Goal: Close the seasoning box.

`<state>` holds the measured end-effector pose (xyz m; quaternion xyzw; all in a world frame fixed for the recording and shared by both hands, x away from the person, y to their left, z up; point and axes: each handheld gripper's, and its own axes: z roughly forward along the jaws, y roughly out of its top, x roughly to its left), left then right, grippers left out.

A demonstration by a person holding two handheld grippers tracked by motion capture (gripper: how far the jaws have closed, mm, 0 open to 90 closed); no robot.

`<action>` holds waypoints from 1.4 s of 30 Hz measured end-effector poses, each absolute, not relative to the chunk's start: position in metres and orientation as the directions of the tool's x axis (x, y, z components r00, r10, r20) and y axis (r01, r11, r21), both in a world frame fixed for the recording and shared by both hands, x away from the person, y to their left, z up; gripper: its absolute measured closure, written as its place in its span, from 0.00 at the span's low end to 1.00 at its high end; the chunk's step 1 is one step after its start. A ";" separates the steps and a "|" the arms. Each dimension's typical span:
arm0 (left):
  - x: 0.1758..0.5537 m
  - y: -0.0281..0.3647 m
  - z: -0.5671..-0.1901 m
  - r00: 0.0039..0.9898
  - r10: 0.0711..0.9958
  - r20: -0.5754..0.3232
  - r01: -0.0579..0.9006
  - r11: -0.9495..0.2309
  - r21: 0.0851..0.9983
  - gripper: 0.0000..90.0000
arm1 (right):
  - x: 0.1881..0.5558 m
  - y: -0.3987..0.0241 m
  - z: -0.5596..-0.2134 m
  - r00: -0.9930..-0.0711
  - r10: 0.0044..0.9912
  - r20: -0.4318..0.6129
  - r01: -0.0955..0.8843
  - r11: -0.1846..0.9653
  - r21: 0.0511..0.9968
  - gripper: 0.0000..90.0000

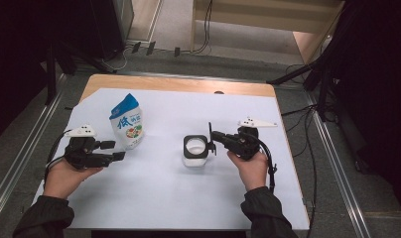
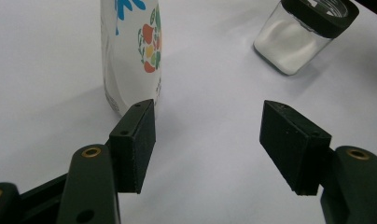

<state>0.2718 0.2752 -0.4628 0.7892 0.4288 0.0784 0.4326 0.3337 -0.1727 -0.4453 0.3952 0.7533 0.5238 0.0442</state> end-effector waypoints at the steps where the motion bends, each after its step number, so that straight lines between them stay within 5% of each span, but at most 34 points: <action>1: 0.272 0.275 -0.463 0.621 0.744 -0.247 0.610 -0.260 0.749 0.41 | 0.334 -0.172 -0.445 -0.685 0.640 0.347 0.549 0.141 0.823 1.00; 13: 0.272 0.270 -0.463 0.636 0.734 -0.240 0.601 -0.275 0.750 0.41 | 0.332 -0.157 -0.449 -0.717 0.619 0.322 0.539 0.197 0.819 0.98; 28: 0.272 0.251 -0.459 0.680 0.697 -0.227 0.567 -0.304 0.765 0.41 | 0.331 -0.176 -0.450 -0.715 0.657 0.238 0.488 0.226 0.843 0.68; 42: 0.278 0.231 -0.459 0.725 0.652 -0.223 0.545 -0.345 0.764 0.41 | 0.324 -0.207 -0.461 -0.660 0.713 0.237 0.506 0.188 0.842 0.58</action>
